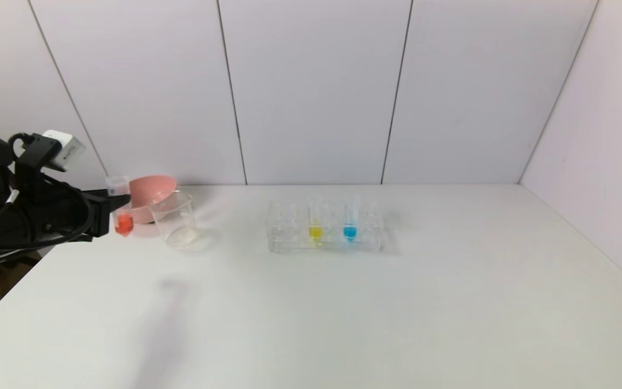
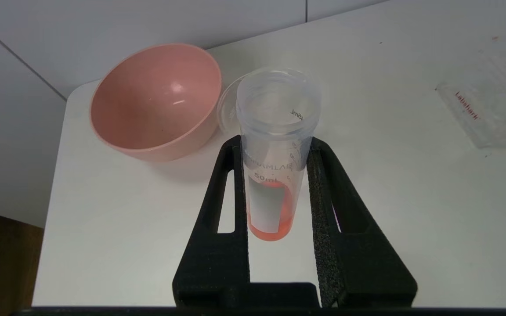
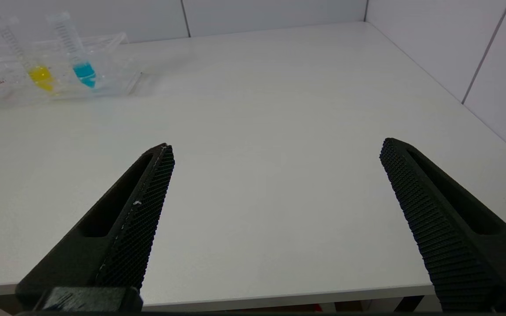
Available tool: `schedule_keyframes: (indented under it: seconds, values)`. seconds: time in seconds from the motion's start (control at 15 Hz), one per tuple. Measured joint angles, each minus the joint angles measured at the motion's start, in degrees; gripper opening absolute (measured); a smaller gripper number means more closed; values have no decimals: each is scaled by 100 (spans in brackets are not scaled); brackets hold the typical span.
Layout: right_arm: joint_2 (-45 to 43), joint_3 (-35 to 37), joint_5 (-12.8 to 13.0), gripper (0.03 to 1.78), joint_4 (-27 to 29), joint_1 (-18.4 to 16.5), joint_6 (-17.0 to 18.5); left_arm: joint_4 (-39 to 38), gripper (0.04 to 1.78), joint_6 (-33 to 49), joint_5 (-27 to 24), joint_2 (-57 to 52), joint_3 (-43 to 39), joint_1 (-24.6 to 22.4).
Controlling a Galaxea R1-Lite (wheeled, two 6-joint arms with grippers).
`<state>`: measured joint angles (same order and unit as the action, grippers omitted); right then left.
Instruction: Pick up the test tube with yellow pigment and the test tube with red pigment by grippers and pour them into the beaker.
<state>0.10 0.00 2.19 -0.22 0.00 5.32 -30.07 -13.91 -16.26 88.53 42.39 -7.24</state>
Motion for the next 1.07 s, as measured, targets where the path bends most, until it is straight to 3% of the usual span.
schedule_keyframes:
  seconds: [0.13,0.4,0.67,1.07]
  values:
    - [0,0,0,171,0,0,0,633,42,-404,-400,163,422,-406]
    - [0,0,0,171,-2,0,0,1715,42,-1172,-581,717,1477,-711]
    - [0,0,0,171,-2,0,0,3349,42,-1892,-1080,1175,2834,-841]
    - [0,0,0,171,-2,0,0,5882,42,-3035,-1154,1872,4849,-708]
